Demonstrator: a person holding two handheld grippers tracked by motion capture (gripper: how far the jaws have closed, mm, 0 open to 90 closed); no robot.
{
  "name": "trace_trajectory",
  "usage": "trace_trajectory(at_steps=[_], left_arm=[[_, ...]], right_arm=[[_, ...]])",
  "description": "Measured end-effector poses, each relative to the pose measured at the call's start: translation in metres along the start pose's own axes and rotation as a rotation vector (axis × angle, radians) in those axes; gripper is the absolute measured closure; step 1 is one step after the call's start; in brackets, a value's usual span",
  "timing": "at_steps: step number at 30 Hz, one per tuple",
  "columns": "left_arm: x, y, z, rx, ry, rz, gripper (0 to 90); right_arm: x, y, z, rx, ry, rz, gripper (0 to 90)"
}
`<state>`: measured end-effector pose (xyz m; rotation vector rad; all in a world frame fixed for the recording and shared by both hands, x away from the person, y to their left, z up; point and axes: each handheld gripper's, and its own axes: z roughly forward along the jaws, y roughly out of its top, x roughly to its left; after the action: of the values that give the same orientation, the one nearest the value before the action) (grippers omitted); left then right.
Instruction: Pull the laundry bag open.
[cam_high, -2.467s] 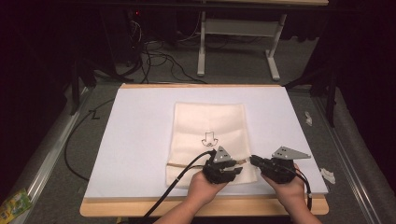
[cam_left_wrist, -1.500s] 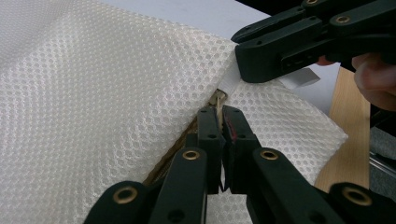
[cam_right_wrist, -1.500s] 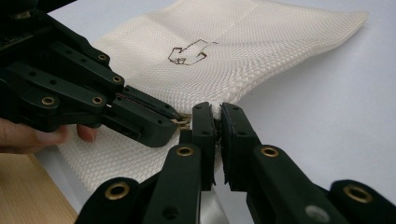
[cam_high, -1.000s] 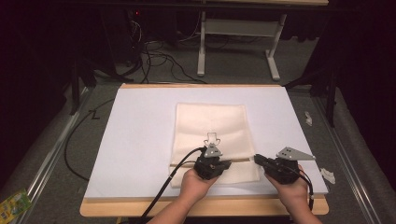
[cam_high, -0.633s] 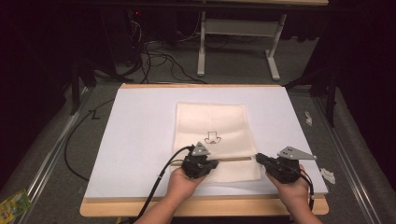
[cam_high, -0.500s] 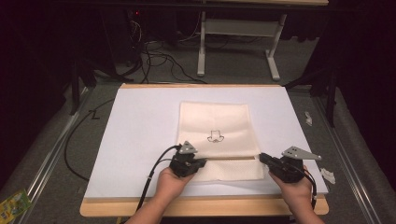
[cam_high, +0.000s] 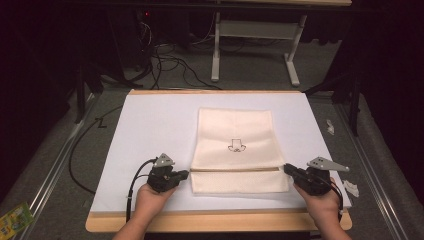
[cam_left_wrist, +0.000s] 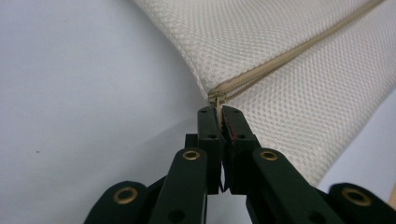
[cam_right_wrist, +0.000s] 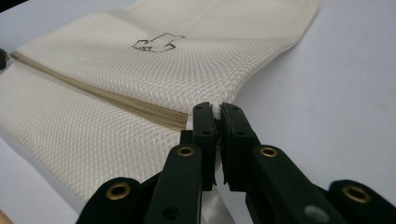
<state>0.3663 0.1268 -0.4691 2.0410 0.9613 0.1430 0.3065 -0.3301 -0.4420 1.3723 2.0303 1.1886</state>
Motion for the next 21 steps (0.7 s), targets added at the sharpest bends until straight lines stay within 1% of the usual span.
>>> trace_trajectory(at_steps=[1, 2, 3, 5, 6, 8, 9, 11, 12, 13, 14, 15, 16, 18, 20, 21], left_arm=[[0.003, -0.002, 0.001, 0.006, -0.012, -0.02, 87.8], [0.005, -0.004, 0.001, 0.009, -0.021, -0.03, 87.7], [0.007, -0.006, 0.002, 0.017, -0.025, -0.031, 87.5], [0.006, -0.009, 0.003, 0.025, -0.016, -0.011, 87.0], [0.005, -0.01, 0.004, 0.026, -0.006, 0.014, 86.7], [0.004, -0.01, 0.004, 0.018, -0.013, 0.008, 86.5], [0.003, -0.009, 0.004, 0.013, -0.015, 0.01, 86.4], [0.003, -0.008, 0.003, 0.008, -0.016, 0.019, 84.7], [0.002, -0.008, 0.002, 0.0, -0.01, 0.019, 83.1], [0.002, -0.008, 0.002, -0.007, 0.0, 0.016, 78.6], [0.003, -0.008, 0.001, -0.011, 0.019, 0.02, 73.7], [0.003, -0.007, 0.0, -0.021, 0.039, 0.022, 66.7], [0.004, -0.007, -0.001, -0.032, 0.058, 0.027, 60.4], [0.007, -0.006, -0.005, -0.062, 0.095, 0.033, 52.8], [0.01, -0.006, -0.011, -0.108, 0.15, 0.047, 46.0], [0.012, -0.006, -0.015, -0.132, 0.181, 0.052, 41.5]], right_arm=[[0.002, 0.0, 0.001, 0.002, 0.006, 0.004, 86.3], [0.002, 0.0, 0.001, -0.007, 0.019, -0.005, 85.7], [0.003, 0.0, 0.002, -0.004, 0.019, -0.017, 84.9], [0.003, -0.003, 0.004, -0.002, 0.043, -0.016, 82.7], [0.003, -0.003, 0.004, -0.003, 0.05, -0.01, 82.2], [0.002, -0.004, 0.004, -0.002, 0.05, -0.001, 80.0], [0.002, -0.004, 0.004, -0.003, 0.044, 0.003, 79.0], [0.001, -0.004, 0.005, -0.005, 0.048, 0.003, 76.2], [0.002, -0.004, 0.006, -0.003, 0.049, 0.001, 73.7], [0.001, -0.004, 0.006, 0.002, 0.052, -0.008, 70.1], [0.001, -0.005, 0.007, 0.007, 0.058, -0.009, 66.7], [0.0, -0.005, 0.008, 0.006, 0.066, -0.011, 62.2], [0.0, -0.006, 0.008, 0.002, 0.065, -0.006, 54.2], [-0.001, -0.005, 0.008, -0.012, 0.027, -0.027, 43.0], [-0.004, -0.005, 0.006, -0.04, -0.019, -0.046, 33.5], [-0.007, -0.004, 0.004, -0.047, -0.04, -0.044, 31.4]])
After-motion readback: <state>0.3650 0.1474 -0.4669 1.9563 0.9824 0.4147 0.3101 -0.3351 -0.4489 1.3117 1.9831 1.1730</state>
